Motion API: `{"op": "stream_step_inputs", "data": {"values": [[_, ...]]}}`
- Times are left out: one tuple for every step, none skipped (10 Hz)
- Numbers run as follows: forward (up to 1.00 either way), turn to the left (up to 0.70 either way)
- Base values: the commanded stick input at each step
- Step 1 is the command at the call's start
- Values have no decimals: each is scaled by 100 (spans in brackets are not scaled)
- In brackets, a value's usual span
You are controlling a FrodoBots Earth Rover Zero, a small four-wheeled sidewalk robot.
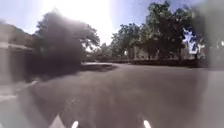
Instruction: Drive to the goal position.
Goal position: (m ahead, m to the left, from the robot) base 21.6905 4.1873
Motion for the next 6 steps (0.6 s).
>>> {"op": "stream_step_inputs", "data": {"values": [[100, 0], [100, 0], [100, 0], [100, 0], [100, 0], [100, 0]]}}
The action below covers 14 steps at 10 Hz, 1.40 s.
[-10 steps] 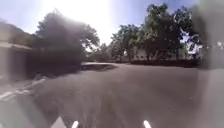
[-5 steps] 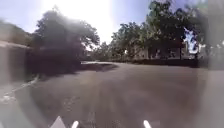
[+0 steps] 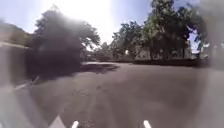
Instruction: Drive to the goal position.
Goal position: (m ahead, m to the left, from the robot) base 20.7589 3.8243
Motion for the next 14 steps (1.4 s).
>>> {"op": "stream_step_inputs", "data": {"values": [[100, 0], [100, 0], [100, 0], [100, 0], [100, 0], [100, 0], [100, 19], [100, 30], [100, 40], [100, 4], [100, 8], [100, 1], [100, 9], [100, 16]]}}
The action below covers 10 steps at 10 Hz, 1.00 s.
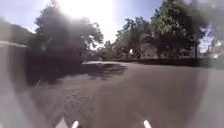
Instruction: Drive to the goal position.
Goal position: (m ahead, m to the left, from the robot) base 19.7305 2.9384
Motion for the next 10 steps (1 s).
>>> {"op": "stream_step_inputs", "data": {"values": [[100, 17], [100, 9], [100, 2], [100, 24], [100, 12], [100, 0], [100, 14], [100, 6], [100, 0], [100, 0]]}}
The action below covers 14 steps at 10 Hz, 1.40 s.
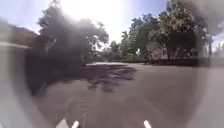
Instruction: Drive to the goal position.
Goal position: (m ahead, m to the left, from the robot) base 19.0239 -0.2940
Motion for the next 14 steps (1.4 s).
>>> {"op": "stream_step_inputs", "data": {"values": [[100, 0], [100, 4], [100, 12], [100, 20], [100, 0], [100, 0], [100, 0], [100, 0], [100, 0], [100, 0], [100, 0], [100, 0], [100, 0], [100, 0]]}}
